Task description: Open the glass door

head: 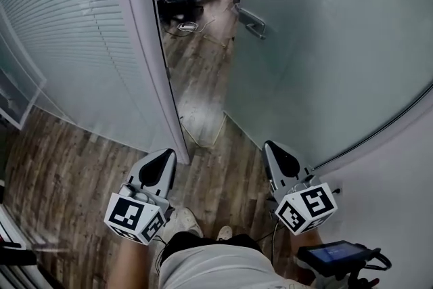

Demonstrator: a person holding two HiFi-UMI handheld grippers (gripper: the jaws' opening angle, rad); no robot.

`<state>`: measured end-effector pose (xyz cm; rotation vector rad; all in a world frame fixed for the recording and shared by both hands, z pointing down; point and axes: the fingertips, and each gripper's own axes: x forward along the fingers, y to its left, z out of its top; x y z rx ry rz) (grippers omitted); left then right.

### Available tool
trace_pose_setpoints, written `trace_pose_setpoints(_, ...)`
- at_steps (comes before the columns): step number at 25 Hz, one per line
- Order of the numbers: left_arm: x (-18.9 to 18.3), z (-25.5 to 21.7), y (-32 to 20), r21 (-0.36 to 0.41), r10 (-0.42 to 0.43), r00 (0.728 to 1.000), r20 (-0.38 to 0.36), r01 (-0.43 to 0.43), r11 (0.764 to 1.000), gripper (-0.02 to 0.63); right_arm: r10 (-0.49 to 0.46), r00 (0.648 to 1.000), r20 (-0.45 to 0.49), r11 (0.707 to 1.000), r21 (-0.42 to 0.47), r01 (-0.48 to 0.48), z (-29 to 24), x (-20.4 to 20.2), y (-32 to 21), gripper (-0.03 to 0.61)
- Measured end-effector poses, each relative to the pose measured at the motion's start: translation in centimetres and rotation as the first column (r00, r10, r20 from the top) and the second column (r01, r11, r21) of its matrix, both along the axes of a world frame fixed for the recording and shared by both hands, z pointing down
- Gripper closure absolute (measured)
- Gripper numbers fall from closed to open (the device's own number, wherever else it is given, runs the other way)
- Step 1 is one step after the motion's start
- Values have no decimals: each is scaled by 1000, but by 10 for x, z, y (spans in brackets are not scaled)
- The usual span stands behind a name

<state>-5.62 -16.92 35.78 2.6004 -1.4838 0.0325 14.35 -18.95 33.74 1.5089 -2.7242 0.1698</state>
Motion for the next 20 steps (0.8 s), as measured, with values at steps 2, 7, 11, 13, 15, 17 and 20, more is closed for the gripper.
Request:
trace_pose_setpoints(2,6,2,16,0,-24,1000,11,24,1000,614,-32,999,1,999,4,32,3,3,15,577)
trace_pose_setpoints(7,-3,-8,44,-12,-73,997,28,74,997,615,-110,994,-6,994,2,110,-5,-14,32,577)
trace_pose_setpoints(11,-15,-7,56,-2,-100,995,31,100,995,615,-143,990,-7,990,18,143,-4,-31,43,577)
trace_pose_setpoints(13,-21,-4,62,14,-105,994,29,105,994,614,-155,988,-11,987,30,155,0,-39,49,577)
trace_pose_setpoints(15,-29,-3,70,31,-113,993,22,112,993,615,-167,986,-18,985,41,167,3,-47,57,577)
trace_pose_setpoints(17,-40,-6,80,47,-126,992,13,125,991,615,-177,984,-28,983,47,178,1,-59,66,577)
trace_pose_setpoints(20,-71,-12,99,66,-155,988,18,153,986,615,-185,981,-52,981,54,188,-5,-91,80,577)
